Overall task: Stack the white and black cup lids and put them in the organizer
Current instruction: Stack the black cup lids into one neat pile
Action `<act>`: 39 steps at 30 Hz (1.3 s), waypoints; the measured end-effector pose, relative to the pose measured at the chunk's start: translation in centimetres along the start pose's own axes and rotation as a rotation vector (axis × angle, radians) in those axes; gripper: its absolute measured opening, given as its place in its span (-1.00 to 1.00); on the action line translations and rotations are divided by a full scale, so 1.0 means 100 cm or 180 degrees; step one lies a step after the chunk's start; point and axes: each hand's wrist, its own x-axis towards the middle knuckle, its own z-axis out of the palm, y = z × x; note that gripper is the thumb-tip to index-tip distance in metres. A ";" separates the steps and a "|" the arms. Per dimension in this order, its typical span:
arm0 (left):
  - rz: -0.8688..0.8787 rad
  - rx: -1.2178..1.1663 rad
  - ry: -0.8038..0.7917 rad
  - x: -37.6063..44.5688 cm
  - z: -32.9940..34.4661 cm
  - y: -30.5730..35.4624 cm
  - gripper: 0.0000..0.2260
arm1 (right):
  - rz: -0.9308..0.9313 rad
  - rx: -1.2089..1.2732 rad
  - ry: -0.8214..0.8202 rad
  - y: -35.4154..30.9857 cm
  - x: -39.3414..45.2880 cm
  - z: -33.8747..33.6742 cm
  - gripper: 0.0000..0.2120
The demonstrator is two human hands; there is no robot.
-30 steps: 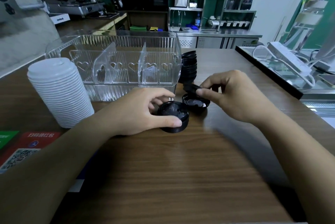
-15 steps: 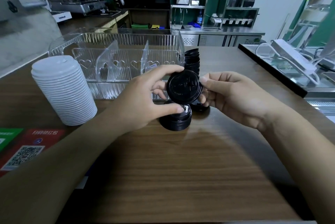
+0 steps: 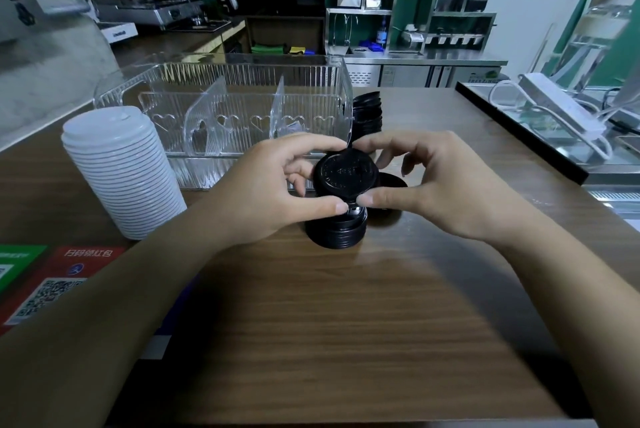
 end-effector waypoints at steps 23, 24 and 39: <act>-0.0103 0.0746 -0.0913 -0.001 -0.008 0.002 -0.43 | 0.0124 -0.0609 -0.0289 0.003 -0.001 0.021 -0.55; -0.0107 0.0707 -0.0925 0.000 -0.007 0.003 -0.44 | 0.0131 -0.0599 -0.0291 0.004 -0.001 0.021 -0.55; -0.0525 0.0756 -0.0849 -0.002 0.013 -0.006 -0.21 | -0.0031 -0.0419 -0.0318 -0.004 -0.003 0.029 -0.48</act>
